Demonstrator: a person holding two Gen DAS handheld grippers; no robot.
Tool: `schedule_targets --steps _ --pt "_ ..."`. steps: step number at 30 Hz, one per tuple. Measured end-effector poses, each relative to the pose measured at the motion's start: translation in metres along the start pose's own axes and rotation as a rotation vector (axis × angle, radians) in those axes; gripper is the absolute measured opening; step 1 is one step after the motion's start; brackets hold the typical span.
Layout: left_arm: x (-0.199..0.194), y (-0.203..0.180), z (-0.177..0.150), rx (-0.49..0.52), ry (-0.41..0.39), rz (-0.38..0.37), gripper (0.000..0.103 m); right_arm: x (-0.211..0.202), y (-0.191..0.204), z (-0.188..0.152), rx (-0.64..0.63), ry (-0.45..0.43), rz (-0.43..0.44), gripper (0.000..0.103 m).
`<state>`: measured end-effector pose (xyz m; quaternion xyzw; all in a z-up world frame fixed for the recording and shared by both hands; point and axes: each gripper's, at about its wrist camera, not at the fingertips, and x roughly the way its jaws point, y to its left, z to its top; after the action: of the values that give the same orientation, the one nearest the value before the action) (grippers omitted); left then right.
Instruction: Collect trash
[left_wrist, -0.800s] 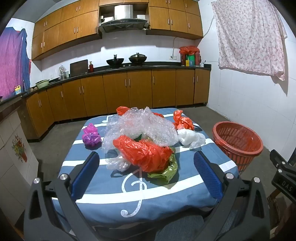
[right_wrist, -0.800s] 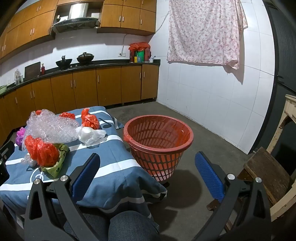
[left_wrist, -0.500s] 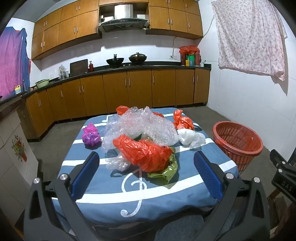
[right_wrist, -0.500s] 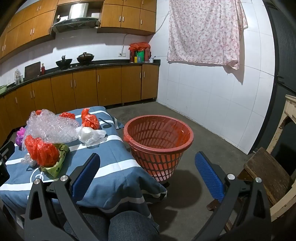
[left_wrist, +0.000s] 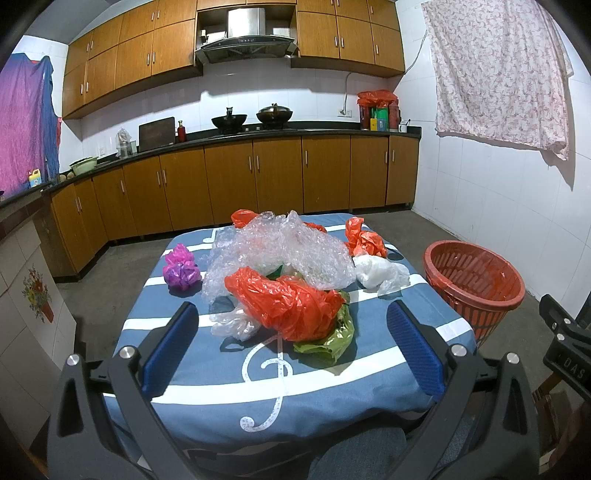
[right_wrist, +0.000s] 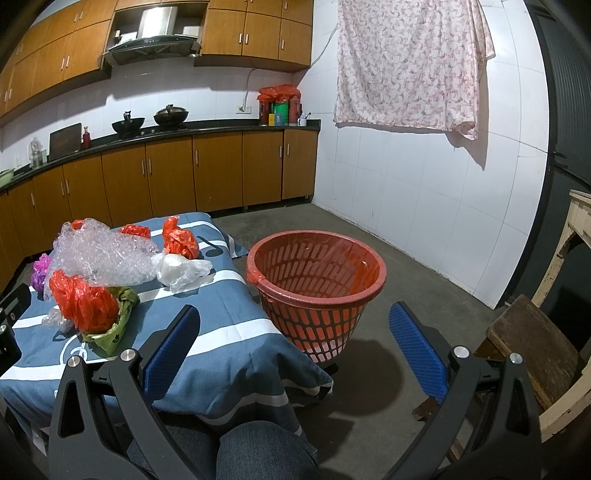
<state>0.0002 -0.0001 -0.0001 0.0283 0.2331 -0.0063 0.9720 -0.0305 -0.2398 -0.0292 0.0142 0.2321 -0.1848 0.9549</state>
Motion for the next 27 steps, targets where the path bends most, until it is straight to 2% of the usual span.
schedule_targets --steps 27 --pt "0.0001 0.0001 0.0000 -0.001 0.004 -0.001 0.099 0.0004 0.0021 0.0001 -0.002 -0.002 -0.001 0.101"
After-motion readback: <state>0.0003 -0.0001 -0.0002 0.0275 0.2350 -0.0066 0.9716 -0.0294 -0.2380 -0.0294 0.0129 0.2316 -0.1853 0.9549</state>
